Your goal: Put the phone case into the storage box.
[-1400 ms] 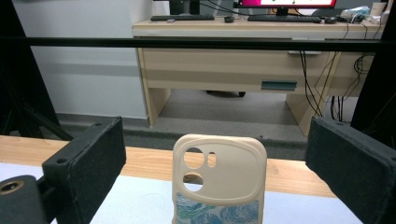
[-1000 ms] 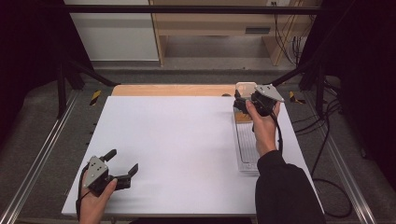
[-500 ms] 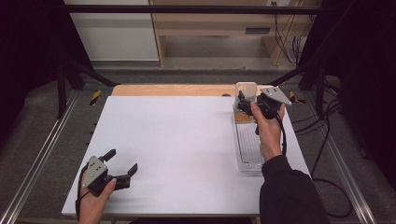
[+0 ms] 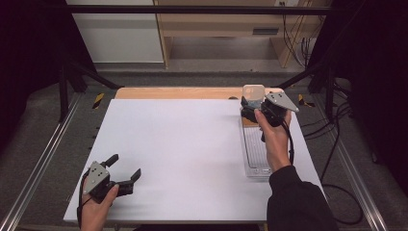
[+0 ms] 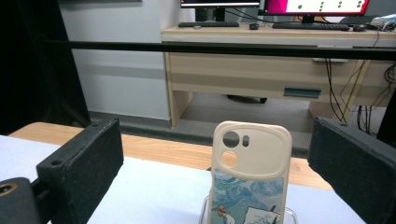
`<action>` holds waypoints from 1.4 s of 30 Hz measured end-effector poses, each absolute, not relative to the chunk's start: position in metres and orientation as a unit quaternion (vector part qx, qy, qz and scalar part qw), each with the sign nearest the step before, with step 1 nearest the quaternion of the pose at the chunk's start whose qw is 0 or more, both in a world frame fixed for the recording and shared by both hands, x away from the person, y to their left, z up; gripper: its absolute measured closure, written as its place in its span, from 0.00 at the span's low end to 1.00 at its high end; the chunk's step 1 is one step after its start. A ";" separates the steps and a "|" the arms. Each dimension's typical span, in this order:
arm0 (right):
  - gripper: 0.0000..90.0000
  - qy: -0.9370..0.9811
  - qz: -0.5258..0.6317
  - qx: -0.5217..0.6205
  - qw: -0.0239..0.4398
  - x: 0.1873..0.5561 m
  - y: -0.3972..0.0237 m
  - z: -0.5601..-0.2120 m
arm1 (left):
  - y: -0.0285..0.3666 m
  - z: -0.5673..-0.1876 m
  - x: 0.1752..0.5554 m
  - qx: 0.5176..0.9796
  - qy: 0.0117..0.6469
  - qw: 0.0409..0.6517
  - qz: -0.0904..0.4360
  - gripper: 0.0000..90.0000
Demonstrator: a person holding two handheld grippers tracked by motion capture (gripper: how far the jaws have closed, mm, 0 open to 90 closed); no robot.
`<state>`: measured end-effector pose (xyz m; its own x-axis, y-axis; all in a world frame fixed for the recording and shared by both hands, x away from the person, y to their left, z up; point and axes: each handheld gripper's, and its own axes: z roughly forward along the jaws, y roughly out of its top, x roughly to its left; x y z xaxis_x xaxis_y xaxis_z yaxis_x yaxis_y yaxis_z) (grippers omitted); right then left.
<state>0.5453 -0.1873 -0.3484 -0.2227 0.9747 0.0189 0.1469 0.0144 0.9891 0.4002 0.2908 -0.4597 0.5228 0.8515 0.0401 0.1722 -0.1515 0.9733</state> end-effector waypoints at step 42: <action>0.04 0.630 0.528 0.430 0.372 0.496 -0.178 -0.360 | 0.294 -0.459 0.399 0.683 0.378 0.538 0.318 0.03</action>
